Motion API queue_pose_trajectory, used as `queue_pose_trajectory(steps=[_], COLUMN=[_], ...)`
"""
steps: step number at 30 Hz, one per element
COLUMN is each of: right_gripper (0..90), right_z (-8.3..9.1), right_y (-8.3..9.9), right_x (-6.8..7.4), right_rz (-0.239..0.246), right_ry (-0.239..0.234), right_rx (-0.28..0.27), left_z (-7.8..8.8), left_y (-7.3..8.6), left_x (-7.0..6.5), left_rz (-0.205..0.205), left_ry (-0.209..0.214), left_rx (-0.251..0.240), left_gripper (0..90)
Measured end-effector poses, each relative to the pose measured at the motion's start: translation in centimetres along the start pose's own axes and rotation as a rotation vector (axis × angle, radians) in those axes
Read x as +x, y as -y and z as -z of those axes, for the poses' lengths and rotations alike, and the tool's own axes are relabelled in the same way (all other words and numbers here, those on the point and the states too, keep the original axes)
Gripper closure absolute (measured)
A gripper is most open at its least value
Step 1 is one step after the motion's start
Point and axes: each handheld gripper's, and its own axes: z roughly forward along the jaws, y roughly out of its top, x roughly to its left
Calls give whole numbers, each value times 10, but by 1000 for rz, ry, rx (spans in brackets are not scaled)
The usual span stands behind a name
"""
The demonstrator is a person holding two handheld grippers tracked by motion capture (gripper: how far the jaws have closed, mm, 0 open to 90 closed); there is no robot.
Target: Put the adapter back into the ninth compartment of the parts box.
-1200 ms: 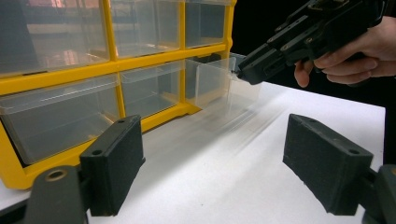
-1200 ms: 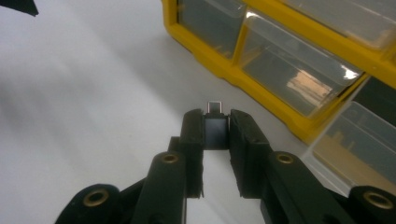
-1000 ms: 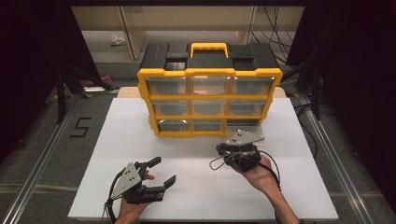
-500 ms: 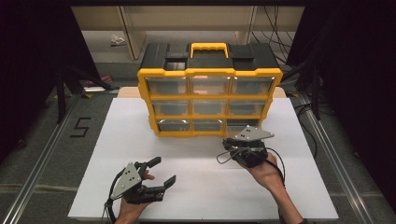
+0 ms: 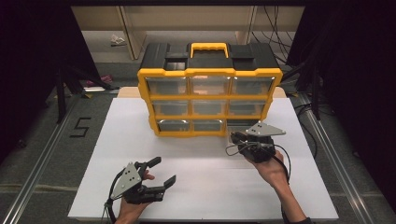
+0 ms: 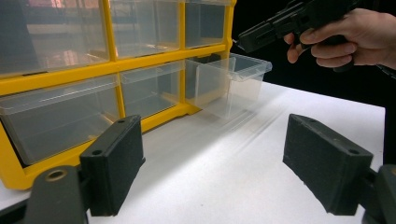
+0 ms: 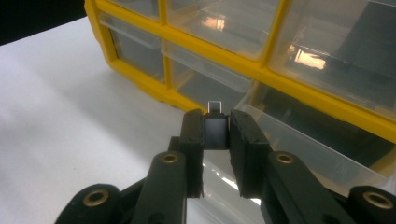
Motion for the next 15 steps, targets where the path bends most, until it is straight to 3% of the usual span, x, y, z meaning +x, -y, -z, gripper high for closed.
queue_pose_trajectory(steps=[15], right_gripper=[763], right_z=[-3], right_y=[7], right_x=[-18], right_rz=[-55], right_ry=[42], right_rx=[-8], left_z=[0], left_y=[0], left_x=[0], left_rz=[0], left_ry=[1], left_rx=[0], left_gripper=[196])
